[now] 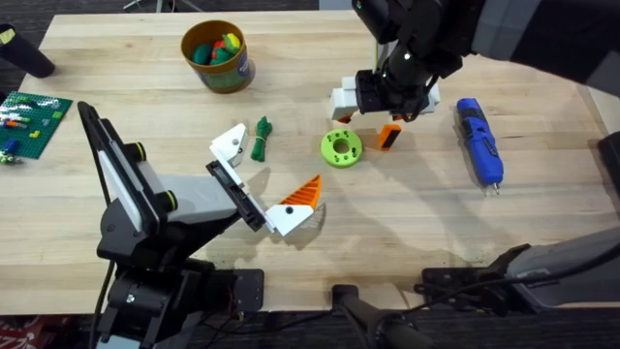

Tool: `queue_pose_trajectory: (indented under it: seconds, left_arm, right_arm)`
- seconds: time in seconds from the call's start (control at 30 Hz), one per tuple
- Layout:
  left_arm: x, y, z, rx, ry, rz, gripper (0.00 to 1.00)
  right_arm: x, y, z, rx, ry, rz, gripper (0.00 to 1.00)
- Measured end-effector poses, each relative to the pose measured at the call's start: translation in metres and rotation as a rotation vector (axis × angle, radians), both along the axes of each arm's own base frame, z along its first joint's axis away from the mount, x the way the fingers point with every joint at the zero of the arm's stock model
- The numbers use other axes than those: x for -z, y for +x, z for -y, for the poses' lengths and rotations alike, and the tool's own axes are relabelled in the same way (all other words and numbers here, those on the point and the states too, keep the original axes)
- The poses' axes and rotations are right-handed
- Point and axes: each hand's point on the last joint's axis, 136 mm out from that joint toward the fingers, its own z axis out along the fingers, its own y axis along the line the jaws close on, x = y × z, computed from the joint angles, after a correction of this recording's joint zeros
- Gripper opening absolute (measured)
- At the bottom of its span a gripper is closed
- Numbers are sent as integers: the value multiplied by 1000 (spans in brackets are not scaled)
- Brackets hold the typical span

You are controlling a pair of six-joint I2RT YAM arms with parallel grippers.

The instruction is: Pick up the gripper from the table and insert it into the empty holder that is missing its gripper. Then pick up a screw, insert it into the mounting hole, and use the screwdriver to tighten it. Finally, clean up the table by picking up the vegetable and placing it into the bucket.

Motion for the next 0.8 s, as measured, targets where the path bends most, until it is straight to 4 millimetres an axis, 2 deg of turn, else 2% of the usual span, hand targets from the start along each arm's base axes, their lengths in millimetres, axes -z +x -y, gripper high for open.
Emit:
queue_pose_trajectory:
  seconds: [0.23, 0.4, 0.57, 0.7, 0.8]
  left_arm:
    - [-1, 0, 0, 1, -1, 3, 986]
    - [-1, 0, 0, 0, -1, 4, 986]
    - [-1, 0, 0, 1, -1, 4, 986]
    - [-1, 0, 0, 1, -1, 4, 986]
    - [-1, 0, 0, 1, -1, 4, 986]
  right_arm:
    - [-1, 9, -6, -33, 11, 33, 954]
    - [-21, 9, -5, -61, 3, 33, 954]
    - [-46, -3, 7, -38, -13, 0, 954]
    - [-51, -18, 27, 62, -31, -60, 954]
    - [-52, -20, 38, 136, -32, -80, 954]
